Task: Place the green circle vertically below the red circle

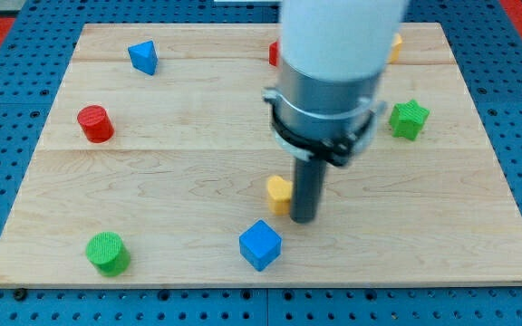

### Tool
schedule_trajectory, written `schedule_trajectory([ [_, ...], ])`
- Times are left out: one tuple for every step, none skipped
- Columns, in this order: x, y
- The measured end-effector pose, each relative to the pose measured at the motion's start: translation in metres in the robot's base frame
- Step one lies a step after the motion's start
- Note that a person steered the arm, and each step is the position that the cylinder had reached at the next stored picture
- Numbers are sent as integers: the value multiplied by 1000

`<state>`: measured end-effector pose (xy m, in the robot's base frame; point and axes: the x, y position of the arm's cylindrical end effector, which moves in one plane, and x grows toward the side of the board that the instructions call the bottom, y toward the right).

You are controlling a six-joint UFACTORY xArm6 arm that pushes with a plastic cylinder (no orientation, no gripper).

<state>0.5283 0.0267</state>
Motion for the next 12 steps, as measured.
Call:
schedule_trajectory([
  [-9, -51],
  [9, -105],
  [53, -114],
  [82, -57],
  [61, -3],
  [38, 5],
  [34, -30],
  [21, -34],
  [1, -17],
  [1, 83],
  [4, 156],
  [-40, 124],
])
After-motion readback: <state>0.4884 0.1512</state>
